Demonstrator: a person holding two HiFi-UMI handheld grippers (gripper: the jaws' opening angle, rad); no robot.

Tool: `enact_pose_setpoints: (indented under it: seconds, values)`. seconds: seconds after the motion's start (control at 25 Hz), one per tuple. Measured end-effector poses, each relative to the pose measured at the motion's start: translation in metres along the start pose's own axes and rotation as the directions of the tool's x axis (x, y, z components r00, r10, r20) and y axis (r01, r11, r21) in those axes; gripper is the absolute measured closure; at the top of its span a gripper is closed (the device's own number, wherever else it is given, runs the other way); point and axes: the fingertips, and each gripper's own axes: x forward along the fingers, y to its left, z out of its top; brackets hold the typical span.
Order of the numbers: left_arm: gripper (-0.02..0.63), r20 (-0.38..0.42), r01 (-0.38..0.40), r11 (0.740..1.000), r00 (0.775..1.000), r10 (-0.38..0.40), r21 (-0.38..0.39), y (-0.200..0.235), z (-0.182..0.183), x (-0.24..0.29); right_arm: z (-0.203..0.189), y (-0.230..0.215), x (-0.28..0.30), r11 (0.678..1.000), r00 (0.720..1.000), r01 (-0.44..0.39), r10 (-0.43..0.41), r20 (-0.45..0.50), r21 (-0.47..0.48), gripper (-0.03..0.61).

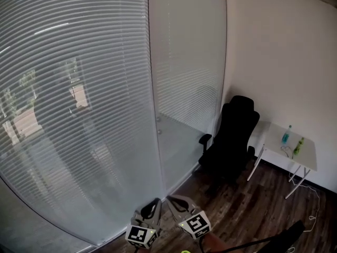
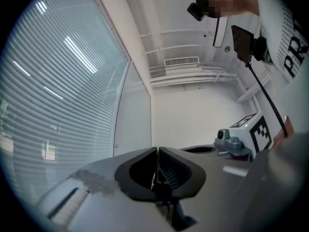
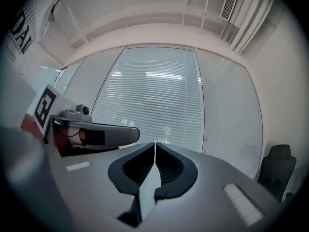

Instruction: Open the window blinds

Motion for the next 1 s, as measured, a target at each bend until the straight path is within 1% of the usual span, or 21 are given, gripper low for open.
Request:
enact_pose_setpoints:
  seconds: [0.08,0.32,0.48,0.6,0.72,0.88,1.0]
  values:
    - [0.598,0.004,-0.007,1.000,1.000,0.007,-0.003,0.005,-0.009,0.019,-0.007,-0.017,0.008,1.000,1.000,-0.013,0.013,0.006,-0.007,0.563]
    - [0.597,0.007,-0.045,0.999,0.999,0.045,0.008,0.013,-0.030,0.069,-0.029,-0.065,0.025,0.999,0.999,-0.047,0.047,-0.002,-0.021,0.563]
    - [0.597,0.000,-0.074,0.997,0.997,0.074,0.013,0.030,-0.002,0.113,-0.006,-0.108,0.045,0.998,0.998,-0.066,0.066,-0.010,-0.024,0.563]
    - [0.597,-0.006,-0.090,0.996,0.996,0.090,0.017,0.037,0.008,0.135,0.001,-0.126,0.055,0.997,0.997,-0.079,0.078,-0.019,-0.016,0.563]
    - [0.597,-0.006,-0.098,0.995,0.995,0.098,0.027,0.041,0.009,0.150,-0.001,-0.138,0.063,0.996,0.996,-0.083,0.082,-0.025,-0.017,0.563]
    - [0.597,-0.011,-0.101,0.995,0.995,0.102,0.025,0.041,-0.001,0.161,-0.011,-0.146,0.067,0.996,0.996,-0.091,0.091,-0.024,-0.020,0.563]
    - [0.597,-0.015,-0.109,0.994,0.994,0.109,0.022,0.052,0.001,0.170,-0.012,-0.159,0.080,0.996,0.996,-0.090,0.089,-0.027,-0.017,0.563]
